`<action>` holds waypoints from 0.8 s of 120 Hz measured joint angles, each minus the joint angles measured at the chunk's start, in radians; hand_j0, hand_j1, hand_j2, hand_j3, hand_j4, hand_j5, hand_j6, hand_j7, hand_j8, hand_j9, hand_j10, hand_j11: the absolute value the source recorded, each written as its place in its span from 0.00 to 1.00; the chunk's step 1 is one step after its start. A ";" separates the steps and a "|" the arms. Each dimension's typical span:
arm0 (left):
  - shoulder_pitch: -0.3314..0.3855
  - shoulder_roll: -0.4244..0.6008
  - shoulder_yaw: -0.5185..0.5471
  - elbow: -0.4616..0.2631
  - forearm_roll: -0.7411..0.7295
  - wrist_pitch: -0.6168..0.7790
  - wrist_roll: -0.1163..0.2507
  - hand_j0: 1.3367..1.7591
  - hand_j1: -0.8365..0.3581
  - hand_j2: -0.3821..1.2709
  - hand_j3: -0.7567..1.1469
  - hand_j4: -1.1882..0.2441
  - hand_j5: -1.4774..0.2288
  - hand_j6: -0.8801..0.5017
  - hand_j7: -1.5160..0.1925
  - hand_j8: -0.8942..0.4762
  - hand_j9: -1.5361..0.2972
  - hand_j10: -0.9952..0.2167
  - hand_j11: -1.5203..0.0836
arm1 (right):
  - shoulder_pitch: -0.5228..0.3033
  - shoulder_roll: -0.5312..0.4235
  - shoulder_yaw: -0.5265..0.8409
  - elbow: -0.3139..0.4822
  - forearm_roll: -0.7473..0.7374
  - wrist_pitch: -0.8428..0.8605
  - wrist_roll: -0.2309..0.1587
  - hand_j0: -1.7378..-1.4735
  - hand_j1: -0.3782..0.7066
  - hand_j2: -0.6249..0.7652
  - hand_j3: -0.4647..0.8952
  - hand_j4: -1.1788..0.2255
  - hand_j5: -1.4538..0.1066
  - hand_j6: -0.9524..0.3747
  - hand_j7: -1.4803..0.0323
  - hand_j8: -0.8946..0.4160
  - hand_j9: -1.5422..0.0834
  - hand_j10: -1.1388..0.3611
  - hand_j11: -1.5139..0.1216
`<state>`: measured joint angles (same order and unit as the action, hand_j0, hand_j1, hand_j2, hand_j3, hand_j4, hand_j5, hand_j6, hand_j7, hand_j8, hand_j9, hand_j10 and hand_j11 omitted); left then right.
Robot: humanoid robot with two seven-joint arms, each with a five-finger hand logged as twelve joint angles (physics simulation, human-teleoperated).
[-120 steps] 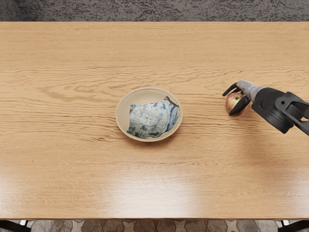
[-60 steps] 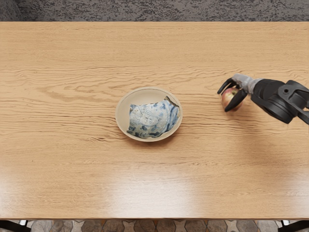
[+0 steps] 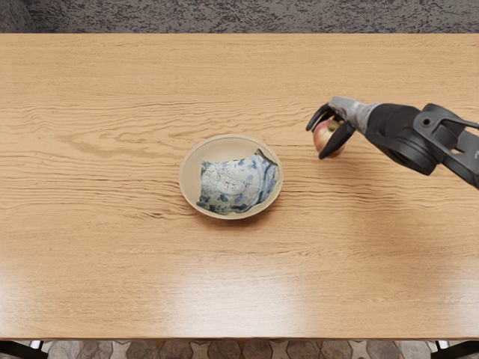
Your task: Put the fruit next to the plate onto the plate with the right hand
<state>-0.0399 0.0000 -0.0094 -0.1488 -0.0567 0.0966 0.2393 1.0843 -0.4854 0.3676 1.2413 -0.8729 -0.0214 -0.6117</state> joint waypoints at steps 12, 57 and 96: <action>0.000 0.000 0.000 0.000 0.000 0.000 0.000 0.76 0.99 0.23 0.40 0.83 0.86 0.63 0.88 0.65 0.84 0.82 0.94 | 0.019 0.032 -0.002 0.002 0.000 0.000 0.000 0.34 0.52 0.50 0.34 0.38 0.39 0.43 0.42 0.48 0.42 0.52 0.41; 0.000 0.000 0.000 0.000 0.000 0.000 0.000 0.76 0.99 0.23 0.40 0.83 0.86 0.63 0.88 0.65 0.84 0.82 0.94 | 0.076 0.149 -0.007 0.004 0.002 -0.010 0.000 0.33 0.50 0.49 0.34 0.38 0.38 0.42 0.42 0.47 0.42 0.52 0.41; 0.000 0.000 0.000 0.000 0.000 0.000 0.000 0.76 0.99 0.23 0.40 0.83 0.86 0.63 0.88 0.65 0.84 0.82 0.94 | 0.081 0.235 -0.004 0.004 -0.002 -0.014 -0.001 0.34 0.53 0.51 0.34 0.38 0.39 0.44 0.42 0.49 0.42 0.53 0.41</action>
<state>-0.0399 0.0000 -0.0093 -0.1488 -0.0568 0.0966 0.2393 1.1651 -0.2507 0.3638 1.2452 -0.8744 -0.0352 -0.6126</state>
